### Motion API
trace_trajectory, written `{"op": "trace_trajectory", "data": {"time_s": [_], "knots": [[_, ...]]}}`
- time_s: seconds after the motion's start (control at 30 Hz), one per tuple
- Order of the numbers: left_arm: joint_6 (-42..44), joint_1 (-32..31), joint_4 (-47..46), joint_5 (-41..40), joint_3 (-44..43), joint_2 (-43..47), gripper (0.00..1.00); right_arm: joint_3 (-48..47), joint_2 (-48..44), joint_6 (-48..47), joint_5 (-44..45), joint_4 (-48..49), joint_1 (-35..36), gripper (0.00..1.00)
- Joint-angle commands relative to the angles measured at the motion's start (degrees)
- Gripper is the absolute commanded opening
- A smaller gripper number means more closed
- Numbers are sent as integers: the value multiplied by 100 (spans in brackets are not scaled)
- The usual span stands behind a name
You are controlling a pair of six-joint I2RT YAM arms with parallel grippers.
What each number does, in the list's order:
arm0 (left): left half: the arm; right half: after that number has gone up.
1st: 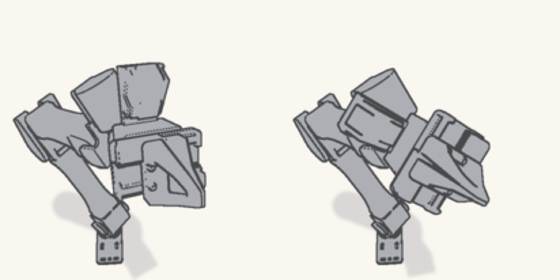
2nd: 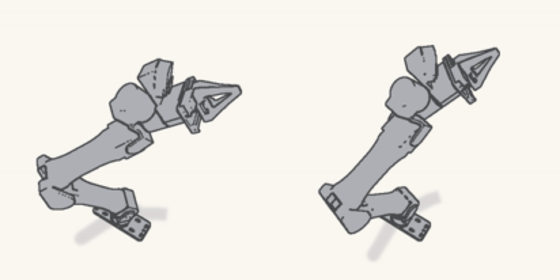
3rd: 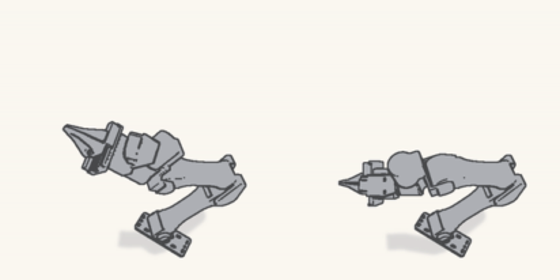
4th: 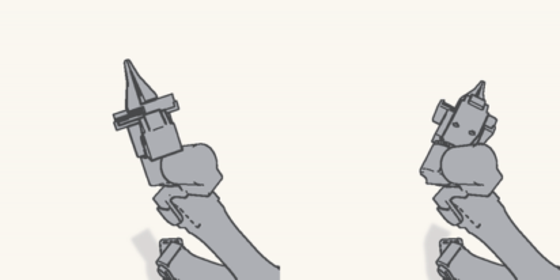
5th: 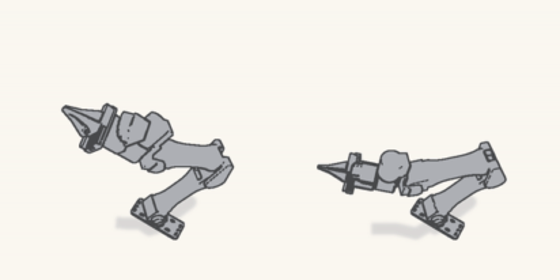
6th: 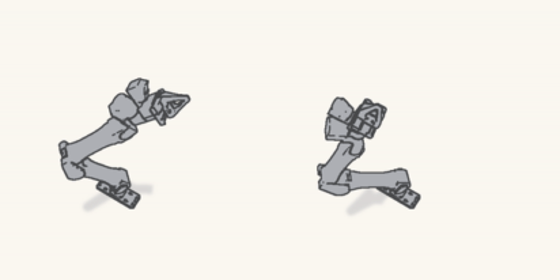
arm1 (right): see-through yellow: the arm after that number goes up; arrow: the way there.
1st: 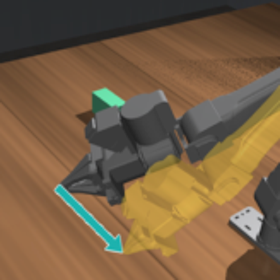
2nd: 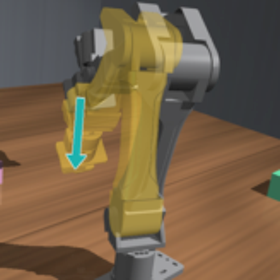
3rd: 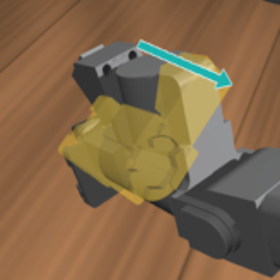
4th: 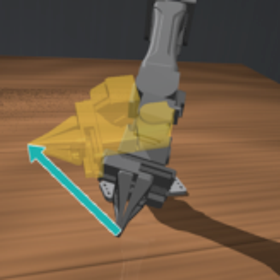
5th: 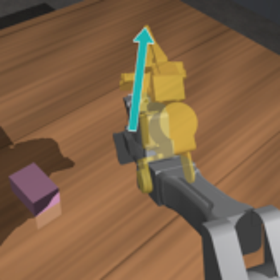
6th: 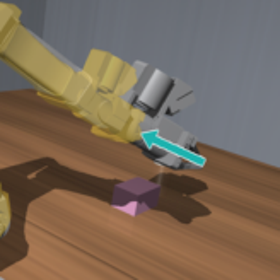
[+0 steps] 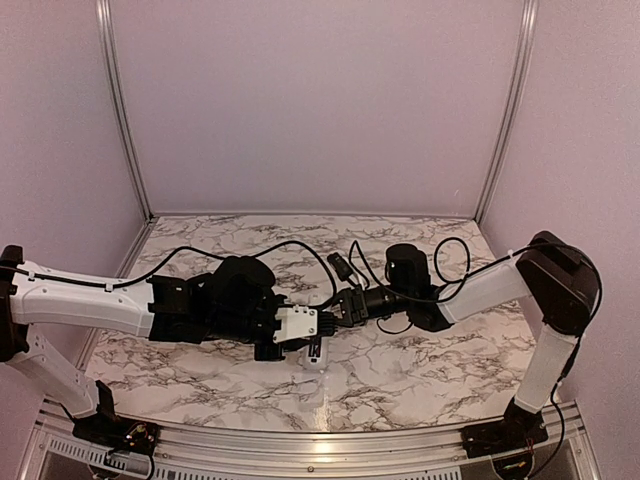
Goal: Load the batteries into the remote control
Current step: Load the battery into the battery compartment.
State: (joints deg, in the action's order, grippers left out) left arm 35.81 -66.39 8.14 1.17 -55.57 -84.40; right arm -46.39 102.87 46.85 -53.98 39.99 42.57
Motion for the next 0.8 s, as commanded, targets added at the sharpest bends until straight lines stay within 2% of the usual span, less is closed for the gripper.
{"op": "trace_trajectory", "data": {"time_s": [0.0,0.77], "knots": [[62,-32,124,-78,-183,-106,25,-247,-213,-115,-78,22,115,0],[85,-31,127,-317,-200,-219,20,-309,-318,-320,-70,-200,189,0]]}}
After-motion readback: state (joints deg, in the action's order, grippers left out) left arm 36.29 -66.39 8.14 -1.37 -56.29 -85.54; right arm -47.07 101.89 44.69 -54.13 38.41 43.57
